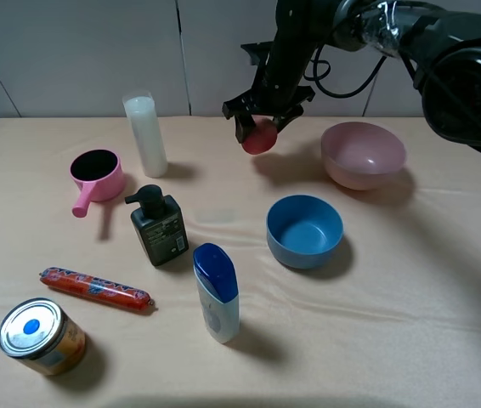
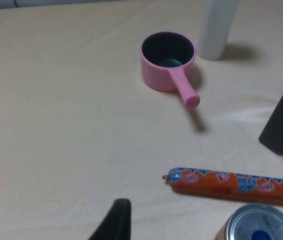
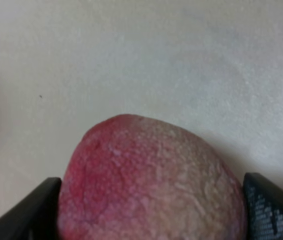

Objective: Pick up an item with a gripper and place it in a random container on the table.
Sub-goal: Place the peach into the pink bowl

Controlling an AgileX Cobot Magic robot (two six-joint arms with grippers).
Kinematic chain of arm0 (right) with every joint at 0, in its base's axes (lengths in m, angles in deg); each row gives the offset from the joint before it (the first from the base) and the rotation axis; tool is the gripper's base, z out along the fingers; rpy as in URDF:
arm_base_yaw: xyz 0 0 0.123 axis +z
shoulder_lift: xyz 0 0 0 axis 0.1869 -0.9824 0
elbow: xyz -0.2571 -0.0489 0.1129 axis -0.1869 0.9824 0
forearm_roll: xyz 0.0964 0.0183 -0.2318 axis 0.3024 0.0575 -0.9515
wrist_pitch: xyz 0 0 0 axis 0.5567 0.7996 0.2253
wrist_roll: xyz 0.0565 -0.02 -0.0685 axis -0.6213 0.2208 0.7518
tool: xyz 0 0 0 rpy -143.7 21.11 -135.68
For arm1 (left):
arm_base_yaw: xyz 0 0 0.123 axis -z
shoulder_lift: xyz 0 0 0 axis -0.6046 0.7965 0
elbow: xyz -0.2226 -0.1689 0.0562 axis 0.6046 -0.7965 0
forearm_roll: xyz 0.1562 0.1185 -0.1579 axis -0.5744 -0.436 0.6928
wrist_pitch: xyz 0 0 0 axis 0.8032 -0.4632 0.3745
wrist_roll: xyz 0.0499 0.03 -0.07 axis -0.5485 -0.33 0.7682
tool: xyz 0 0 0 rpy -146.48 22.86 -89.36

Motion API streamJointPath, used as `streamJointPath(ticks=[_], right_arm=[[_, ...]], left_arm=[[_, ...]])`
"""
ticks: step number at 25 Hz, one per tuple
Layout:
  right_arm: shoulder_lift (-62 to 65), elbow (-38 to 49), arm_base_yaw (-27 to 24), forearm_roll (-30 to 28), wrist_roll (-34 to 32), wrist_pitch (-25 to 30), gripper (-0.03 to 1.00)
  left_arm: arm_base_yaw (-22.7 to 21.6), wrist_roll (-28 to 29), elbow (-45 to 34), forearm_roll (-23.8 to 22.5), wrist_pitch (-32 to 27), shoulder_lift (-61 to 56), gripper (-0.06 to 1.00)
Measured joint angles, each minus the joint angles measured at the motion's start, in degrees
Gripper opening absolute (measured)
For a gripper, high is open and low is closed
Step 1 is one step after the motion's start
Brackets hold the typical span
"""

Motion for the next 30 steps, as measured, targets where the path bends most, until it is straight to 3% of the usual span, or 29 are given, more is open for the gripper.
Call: streamJointPath(ticks=[16, 30], right_arm=[[7.03, 0.0, 0.0, -4.5, -0.27, 9.94, 0.52], [12.12, 0.22, 0.0, -10.01, -2.2, 10.23, 0.52]], left_arm=[[0.0, 0.0, 0.0, 0.0, 0.0, 0.0, 0.99], [0.0, 0.0, 0.0, 0.0, 0.0, 0.0, 0.99]])
